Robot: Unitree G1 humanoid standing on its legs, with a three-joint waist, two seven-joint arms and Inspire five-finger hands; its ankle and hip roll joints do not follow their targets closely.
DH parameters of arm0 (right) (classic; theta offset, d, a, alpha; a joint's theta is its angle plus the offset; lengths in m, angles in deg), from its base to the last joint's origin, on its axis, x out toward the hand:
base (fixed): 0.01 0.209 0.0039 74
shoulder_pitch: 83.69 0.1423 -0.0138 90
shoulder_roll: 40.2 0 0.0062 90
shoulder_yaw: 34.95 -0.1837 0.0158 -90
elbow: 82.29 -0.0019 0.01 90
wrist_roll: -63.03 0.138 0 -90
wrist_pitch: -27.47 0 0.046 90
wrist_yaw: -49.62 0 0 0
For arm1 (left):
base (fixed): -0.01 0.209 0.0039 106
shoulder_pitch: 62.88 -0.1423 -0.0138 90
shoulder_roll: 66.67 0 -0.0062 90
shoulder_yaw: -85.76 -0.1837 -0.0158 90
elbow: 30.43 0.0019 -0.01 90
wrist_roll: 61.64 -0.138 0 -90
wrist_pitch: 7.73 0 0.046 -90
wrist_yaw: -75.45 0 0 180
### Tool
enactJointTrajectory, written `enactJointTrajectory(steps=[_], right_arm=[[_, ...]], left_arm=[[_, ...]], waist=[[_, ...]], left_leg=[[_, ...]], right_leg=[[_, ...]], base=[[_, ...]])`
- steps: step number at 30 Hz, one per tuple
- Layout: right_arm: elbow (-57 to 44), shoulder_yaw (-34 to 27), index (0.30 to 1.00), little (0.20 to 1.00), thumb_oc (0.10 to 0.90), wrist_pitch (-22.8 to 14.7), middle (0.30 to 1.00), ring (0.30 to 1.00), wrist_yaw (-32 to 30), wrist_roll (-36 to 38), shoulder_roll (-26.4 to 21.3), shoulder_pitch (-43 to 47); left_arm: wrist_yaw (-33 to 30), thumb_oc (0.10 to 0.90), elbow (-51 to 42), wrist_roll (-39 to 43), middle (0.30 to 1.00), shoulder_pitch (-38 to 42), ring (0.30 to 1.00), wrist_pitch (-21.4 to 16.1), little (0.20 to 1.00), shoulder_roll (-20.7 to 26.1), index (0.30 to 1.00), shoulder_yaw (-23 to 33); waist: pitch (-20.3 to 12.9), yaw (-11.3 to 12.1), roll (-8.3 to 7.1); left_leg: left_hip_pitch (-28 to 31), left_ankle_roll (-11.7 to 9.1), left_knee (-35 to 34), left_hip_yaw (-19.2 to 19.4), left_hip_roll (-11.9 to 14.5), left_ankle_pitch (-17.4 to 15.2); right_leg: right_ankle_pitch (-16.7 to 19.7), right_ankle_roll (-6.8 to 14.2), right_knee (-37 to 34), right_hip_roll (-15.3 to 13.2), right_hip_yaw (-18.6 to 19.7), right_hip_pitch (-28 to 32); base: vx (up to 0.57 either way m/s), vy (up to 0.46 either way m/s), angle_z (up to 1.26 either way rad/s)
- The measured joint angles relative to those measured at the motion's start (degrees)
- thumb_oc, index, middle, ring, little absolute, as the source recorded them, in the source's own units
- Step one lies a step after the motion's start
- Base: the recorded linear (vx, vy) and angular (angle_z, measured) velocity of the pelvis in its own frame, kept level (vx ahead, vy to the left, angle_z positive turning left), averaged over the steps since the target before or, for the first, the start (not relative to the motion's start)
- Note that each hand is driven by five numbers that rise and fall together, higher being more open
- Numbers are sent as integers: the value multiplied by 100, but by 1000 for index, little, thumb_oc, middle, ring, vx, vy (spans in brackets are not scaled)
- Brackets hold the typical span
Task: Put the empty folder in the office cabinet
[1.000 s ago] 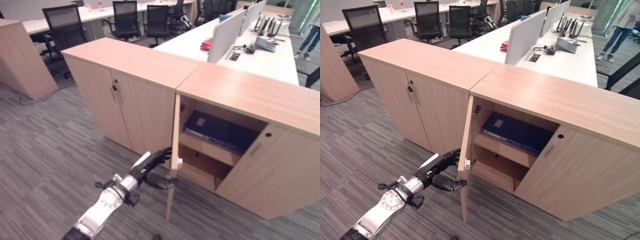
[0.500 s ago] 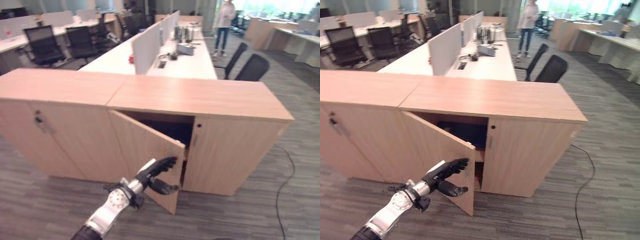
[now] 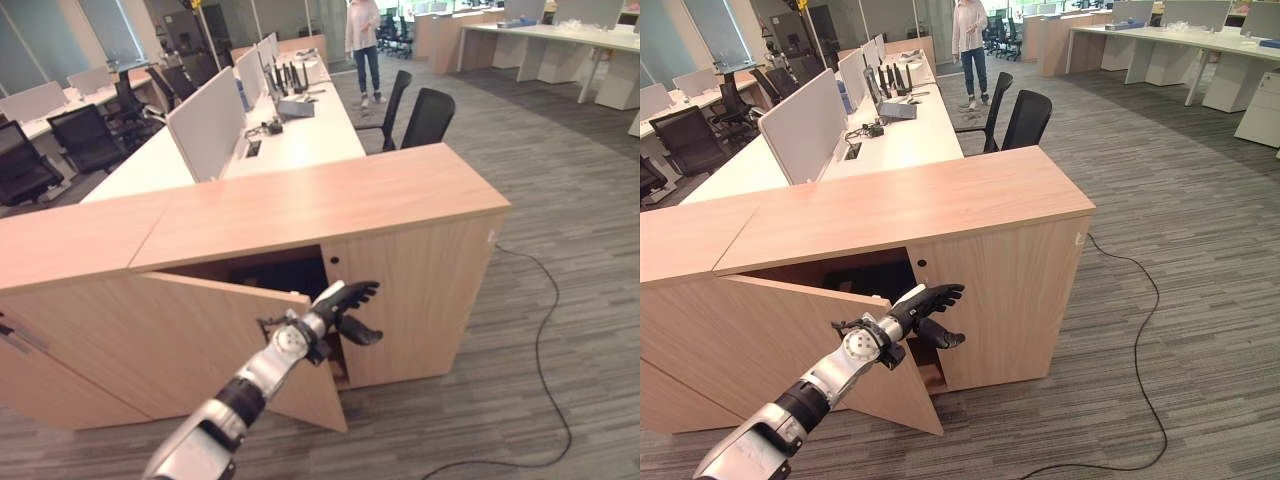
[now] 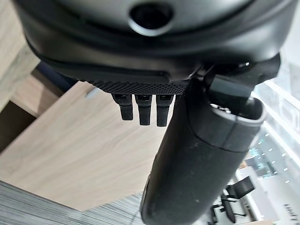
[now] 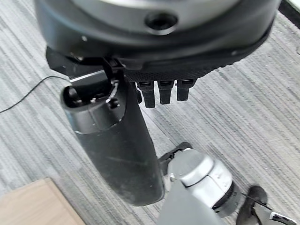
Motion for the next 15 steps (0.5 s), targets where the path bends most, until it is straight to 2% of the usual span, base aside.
enactJointTrajectory(steps=[7, 8, 10, 11, 12, 13, 15], right_arm=[[41, -2, 900, 900, 800, -78, 900, 900, 44, -6, -78, -38], [75, -37, 900, 900, 800, -97, 900, 900, 60, -8, -92, -40], [138, -37, 900, 900, 800, -87, 900, 900, 64, -20, -83, -46], [135, -39, 900, 900, 800, -83, 900, 900, 70, -67, -79, -57], [138, -39, 900, 900, 800, -82, 900, 900, 73, -101, -77, -22], [141, -1, 900, 900, 800, -78, 900, 900, 93, -175, -66, -12], [135, 12, 900, 900, 800, -80, 900, 900, 116, -212, -56, -39]], left_arm=[[78, 800, -24, -146, 900, 76, 900, -1, 900, 106, 900, -67], [252, 800, -371, -121, 900, 95, 900, -8, 900, 453, 900, -348], [546, 800, -714, 2, 900, 140, 900, -50, 900, 868, 900, -665], [681, 800, -894, 151, 900, 194, 900, -58, 900, 1127, 900, -878], [811, 800, -963, 252, 900, 211, 900, -83, 900, 1245, 900, -931], [1311, 800, -1218, 703, 900, 433, 900, -128, 900, 1748, 900, -1362], [1600, 800, -1302, 1021, 900, 513, 900, -153, 900, 1926, 900, -1443]], waist=[[311, -3, -37], [398, -37, -1], [399, -39, 46], [431, -52, -1], [407, -55, 54], [422, -63, 49], [418, -61, 65]], left_leg=[[-90, 15, 39, -61, 19, -58], [-89, 6, 21, -58, 44, -195], [-51, 26, 9, -55, 30, -238], [-44, 16, -15, -56, 18, -259], [-8, 22, -40, -57, 33, -268], [56, 7, -95, -48, 26, -269], [176, -60, -139, -47, -15, -219]], right_leg=[[3, -3, 2, 1, -69, -23], [12, -3, 5, 28, -132, -15], [12, -1, 4, -4, -137, 40], [10, 0, 1, -6, -152, 35], [6, 2, 1, -6, -142, 63], [-15, 11, 0, -12, -132, 117], [-41, 67, 1, -10, -132, 186]], base=[[22, 0, 5], [24, 15, 7], [93, 32, 5], [82, 22, 2], [0, 0, 0], [0, 0, 0], [0, 0, 0]])
